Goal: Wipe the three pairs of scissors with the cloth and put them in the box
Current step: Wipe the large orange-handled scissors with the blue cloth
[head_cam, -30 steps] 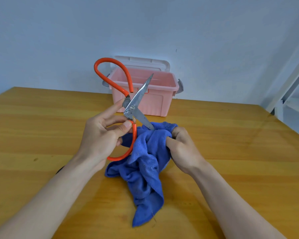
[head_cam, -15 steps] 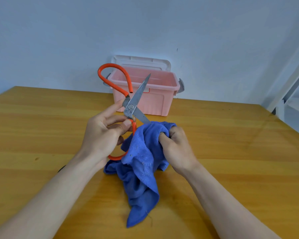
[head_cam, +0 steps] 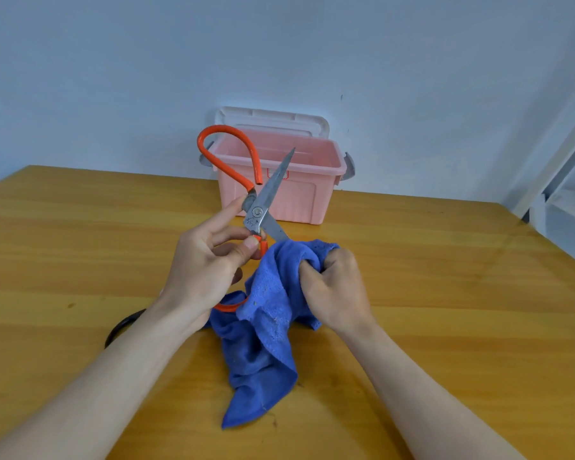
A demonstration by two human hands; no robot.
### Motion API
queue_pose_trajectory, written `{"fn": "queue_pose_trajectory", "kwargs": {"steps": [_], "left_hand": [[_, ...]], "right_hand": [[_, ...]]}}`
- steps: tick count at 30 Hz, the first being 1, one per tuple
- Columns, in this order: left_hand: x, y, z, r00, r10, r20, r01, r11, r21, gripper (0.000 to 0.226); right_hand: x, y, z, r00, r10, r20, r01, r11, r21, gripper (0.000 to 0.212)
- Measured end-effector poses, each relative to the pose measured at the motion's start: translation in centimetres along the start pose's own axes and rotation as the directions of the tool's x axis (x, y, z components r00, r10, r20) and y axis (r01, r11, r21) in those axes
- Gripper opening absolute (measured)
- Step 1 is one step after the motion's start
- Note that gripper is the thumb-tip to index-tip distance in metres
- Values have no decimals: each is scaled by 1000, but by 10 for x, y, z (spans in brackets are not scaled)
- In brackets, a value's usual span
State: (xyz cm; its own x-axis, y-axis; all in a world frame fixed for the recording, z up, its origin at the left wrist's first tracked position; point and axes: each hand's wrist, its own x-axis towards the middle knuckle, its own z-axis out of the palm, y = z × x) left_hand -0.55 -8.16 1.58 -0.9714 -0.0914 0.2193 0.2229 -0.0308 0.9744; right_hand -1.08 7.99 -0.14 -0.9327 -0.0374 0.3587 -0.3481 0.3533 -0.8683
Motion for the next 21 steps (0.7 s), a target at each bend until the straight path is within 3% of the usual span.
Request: {"fn": "queue_pose_trajectory", "kwargs": {"steps": [6,8,11,14,21], "left_hand": [[6,5,-9,1000,2,16,0,996,-92,55],[8,4,-9,1000,9,14,-8,996,-93,56],[17,4,-18,997,-1,-82,-17,977,-213,57],[21,3,-30,989,-3,-145,-31,973,-229,57],[12,-10,-16,984,180,16,-179,982,-54,58]], "right_hand": [[5,-5,-17,976,-39,216,13,993,119,23],[8,-2,-25,956,-30,293,-2,994,107,36],[9,5,-41,939,-15,344,-30,991,128,40],[11,13,-51,965,84,248,-124,981,147,42],[18,23,-34,968,224,112,-235,967,101,26]]}}
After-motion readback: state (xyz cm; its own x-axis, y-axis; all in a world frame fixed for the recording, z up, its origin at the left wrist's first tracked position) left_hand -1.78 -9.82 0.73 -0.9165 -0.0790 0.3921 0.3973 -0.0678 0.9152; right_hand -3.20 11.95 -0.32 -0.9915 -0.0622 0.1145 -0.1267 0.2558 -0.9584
